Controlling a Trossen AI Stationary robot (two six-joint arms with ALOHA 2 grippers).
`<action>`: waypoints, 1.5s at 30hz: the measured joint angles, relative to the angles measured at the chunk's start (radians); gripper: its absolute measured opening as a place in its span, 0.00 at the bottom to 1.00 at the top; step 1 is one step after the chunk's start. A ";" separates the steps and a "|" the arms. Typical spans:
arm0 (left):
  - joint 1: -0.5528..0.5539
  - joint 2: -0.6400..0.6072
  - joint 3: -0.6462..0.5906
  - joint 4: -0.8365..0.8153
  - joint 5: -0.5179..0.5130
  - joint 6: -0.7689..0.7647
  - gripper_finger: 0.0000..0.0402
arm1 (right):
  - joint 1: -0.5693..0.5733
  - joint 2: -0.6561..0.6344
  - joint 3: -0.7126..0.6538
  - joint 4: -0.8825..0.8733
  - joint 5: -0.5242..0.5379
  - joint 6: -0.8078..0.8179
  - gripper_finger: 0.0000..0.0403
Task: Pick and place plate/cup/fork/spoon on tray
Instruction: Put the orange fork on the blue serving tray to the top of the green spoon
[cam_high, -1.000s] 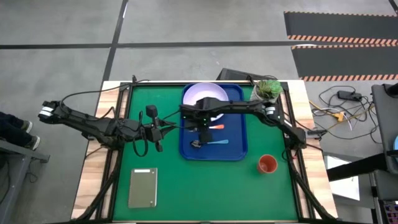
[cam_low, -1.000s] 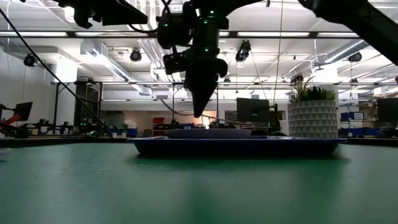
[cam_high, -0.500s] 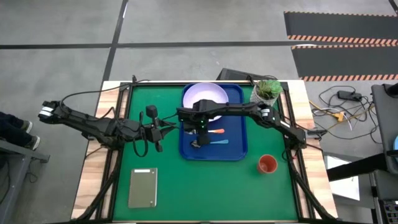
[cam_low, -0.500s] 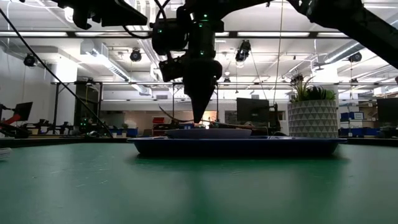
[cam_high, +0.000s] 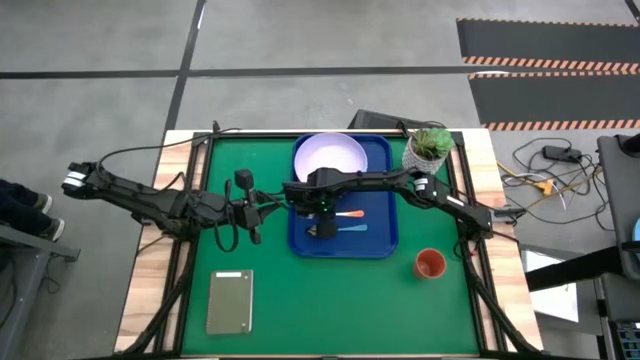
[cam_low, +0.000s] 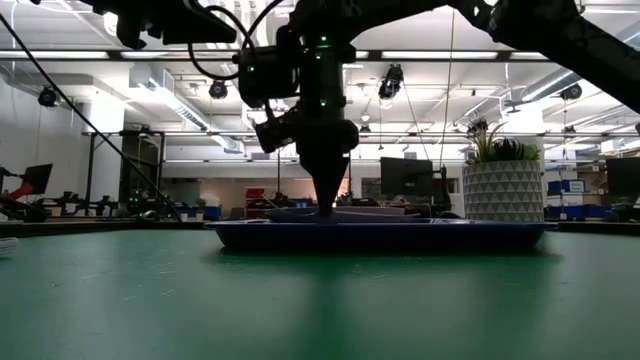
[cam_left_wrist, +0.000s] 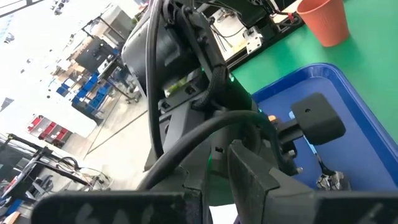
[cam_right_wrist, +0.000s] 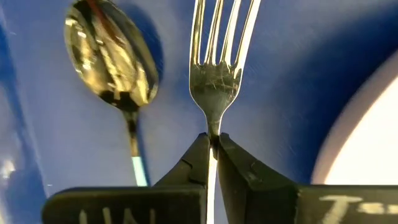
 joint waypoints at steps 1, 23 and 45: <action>0.000 0.000 0.000 -0.001 0.000 0.000 0.09 | 0.000 0.000 0.000 -0.005 0.014 0.003 0.02; 0.000 -0.001 0.000 -0.010 -0.006 0.000 0.09 | 0.035 0.000 -0.066 0.003 0.076 0.027 0.02; 0.000 -0.003 0.000 -0.031 -0.009 0.000 0.09 | 0.040 0.000 -0.088 0.066 0.128 0.011 0.02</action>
